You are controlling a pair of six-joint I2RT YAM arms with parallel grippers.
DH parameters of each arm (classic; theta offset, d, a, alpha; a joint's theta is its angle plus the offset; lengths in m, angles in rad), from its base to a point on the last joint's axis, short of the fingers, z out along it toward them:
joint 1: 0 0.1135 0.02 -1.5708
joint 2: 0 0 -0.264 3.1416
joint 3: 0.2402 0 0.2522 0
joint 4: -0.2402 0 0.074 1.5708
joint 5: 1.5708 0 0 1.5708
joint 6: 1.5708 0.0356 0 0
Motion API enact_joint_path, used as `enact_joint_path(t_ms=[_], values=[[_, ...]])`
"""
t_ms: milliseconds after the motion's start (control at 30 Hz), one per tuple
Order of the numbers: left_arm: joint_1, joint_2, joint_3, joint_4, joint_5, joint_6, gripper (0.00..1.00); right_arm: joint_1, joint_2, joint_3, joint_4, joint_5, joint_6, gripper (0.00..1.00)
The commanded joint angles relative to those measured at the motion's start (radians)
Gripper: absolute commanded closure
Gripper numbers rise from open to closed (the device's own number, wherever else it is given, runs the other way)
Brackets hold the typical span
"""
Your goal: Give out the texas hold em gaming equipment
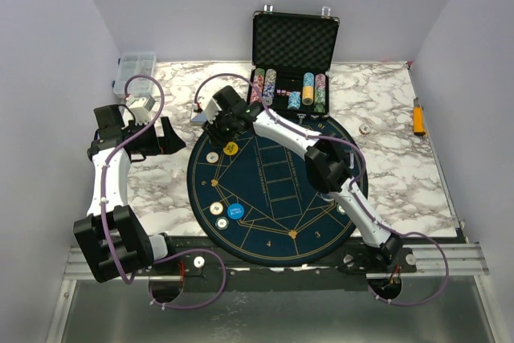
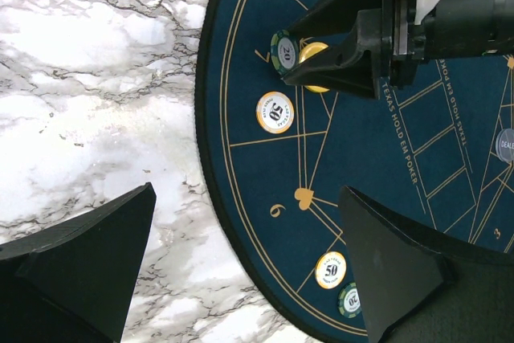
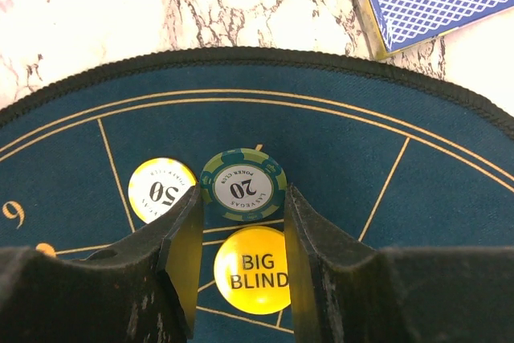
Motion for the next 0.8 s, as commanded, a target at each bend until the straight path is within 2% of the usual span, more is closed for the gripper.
enact_joint_path(t_ms=[0, 100, 233, 433, 500, 600, 767], values=[[0.001, 0.003, 0.031, -0.011, 0.010, 0.015, 0.02, 0.009, 0.040, 0.036, 0.037, -0.001, 0.016, 0.72], [0.001, 0.006, 0.033, -0.012, 0.012, 0.018, 0.02, 0.010, 0.047, 0.036, 0.043, -0.003, 0.019, 0.70], [0.001, 0.013, 0.039, -0.011, 0.016, 0.015, 0.02, 0.012, 0.050, 0.042, 0.035, -0.016, 0.022, 0.60], [0.002, 0.019, 0.046, -0.013, 0.018, 0.015, 0.02, 0.017, 0.010, 0.059, 0.022, -0.006, 0.022, 0.39], [0.001, 0.018, 0.046, -0.013, 0.016, 0.016, 0.02, 0.017, -0.026, 0.057, 0.021, -0.005, 0.029, 0.34], [0.001, 0.011, 0.041, -0.011, 0.008, 0.026, 0.02, 0.016, -0.112, 0.026, 0.023, 0.006, 0.034, 0.33], [-0.002, -0.038, 0.023, -0.009, -0.026, 0.071, 0.02, -0.021, -0.320, -0.162, 0.022, 0.014, 0.037, 0.26]])
